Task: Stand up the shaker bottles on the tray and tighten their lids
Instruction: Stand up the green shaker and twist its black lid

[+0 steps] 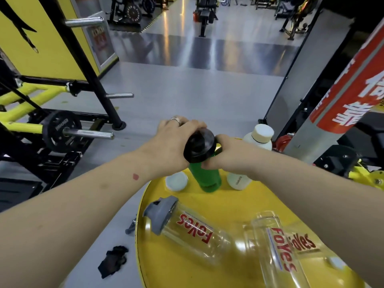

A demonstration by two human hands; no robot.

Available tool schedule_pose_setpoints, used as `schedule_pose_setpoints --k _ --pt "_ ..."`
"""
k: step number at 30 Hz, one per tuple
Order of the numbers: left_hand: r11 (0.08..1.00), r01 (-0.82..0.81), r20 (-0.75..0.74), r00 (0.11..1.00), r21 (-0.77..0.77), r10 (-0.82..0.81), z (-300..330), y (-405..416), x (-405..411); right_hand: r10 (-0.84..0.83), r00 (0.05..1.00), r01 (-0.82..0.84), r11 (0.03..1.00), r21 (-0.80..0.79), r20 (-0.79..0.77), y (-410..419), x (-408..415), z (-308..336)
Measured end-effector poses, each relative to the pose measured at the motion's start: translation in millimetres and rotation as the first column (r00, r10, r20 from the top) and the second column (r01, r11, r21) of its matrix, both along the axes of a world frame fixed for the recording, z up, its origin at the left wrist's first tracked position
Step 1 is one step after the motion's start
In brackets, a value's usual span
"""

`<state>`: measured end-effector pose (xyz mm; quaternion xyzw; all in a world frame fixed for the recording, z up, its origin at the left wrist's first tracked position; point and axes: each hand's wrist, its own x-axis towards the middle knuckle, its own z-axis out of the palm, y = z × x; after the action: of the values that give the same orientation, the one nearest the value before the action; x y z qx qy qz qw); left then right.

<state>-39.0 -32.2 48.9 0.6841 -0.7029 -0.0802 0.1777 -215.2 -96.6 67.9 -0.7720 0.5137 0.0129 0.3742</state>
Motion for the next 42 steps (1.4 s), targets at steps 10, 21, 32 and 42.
schedule_pose_setpoints --k 10,21,32,42 --pt "0.987 0.036 -0.345 0.939 0.157 0.021 3 2 -20 -0.246 0.909 0.182 0.961 0.21 0.338 3 -30 -5" --pt "0.976 0.057 -0.397 0.917 0.212 0.033 2 5 -23 -0.232 0.927 0.187 0.967 0.173 0.293 10 -35 -6" --pt "0.916 -0.032 -0.425 0.879 0.401 0.217 -9 35 1 -0.078 0.995 0.077 0.997 -0.013 -0.057 22 -42 7" --pt "0.654 -0.095 -0.134 0.947 0.751 0.291 -55 94 11 0.479 0.735 -0.474 0.869 0.142 -0.479 87 -28 -21"
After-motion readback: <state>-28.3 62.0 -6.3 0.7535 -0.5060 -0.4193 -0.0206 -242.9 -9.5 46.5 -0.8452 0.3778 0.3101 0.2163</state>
